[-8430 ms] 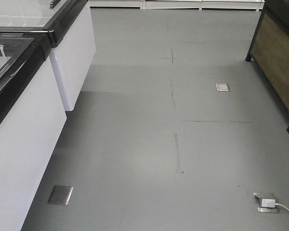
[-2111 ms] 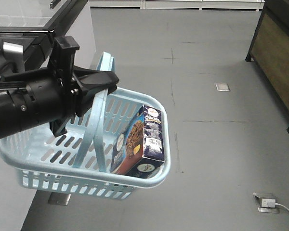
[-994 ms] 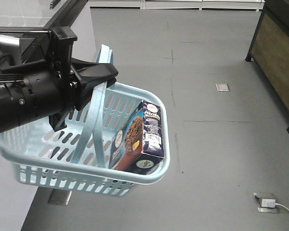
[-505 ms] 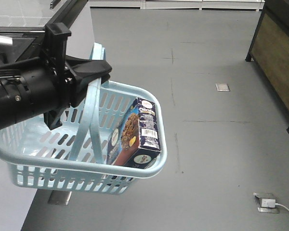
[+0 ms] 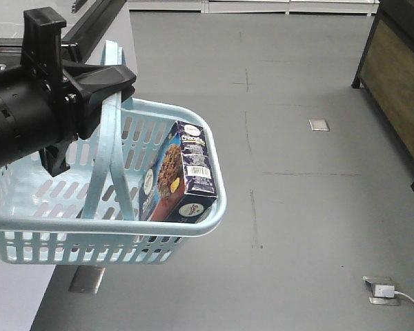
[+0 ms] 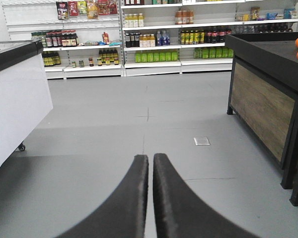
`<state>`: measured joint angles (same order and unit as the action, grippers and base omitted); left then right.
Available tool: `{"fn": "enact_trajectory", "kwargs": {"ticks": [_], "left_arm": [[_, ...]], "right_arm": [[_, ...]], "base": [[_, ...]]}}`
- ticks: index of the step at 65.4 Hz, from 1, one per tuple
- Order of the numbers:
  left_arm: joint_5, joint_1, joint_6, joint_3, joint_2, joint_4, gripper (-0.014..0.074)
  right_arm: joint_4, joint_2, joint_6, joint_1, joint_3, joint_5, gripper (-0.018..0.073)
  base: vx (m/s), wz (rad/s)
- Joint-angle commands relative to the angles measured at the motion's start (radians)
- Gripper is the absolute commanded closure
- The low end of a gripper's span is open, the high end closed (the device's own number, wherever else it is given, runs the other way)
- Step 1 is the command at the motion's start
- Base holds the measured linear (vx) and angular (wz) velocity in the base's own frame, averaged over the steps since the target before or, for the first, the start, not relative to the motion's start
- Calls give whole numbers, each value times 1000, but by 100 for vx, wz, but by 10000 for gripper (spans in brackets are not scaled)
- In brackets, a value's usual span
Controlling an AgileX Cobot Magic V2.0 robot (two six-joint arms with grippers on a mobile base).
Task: Left arm holds basket, right arm returns cookies
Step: 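Hold the basket steady in front of the robot with the left gripper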
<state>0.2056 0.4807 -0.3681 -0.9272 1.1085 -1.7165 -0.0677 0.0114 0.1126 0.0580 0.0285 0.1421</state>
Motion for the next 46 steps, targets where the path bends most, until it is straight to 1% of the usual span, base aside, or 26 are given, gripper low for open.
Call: {"fn": "enact_trajectory", "kwargs": {"ticks": [1,5,22,46], "left_arm": [[20,8,-2,-45,-34,-66,601],[34,8,-3,-45,-34,-66,601],[159,8,0,-45,-34,-66,601],[187,8,15,-45,-34,-66,601]], "right_arm": [[-10,13,-4,0,18,-75,562],[-10,13,-4,0,18,-75,562],[-10,13,-4,0,18,-75,562],[-10,13,-4,0,18,-75,562]], "base": [[0,0],[0,0],[0,0],[0,0]]}}
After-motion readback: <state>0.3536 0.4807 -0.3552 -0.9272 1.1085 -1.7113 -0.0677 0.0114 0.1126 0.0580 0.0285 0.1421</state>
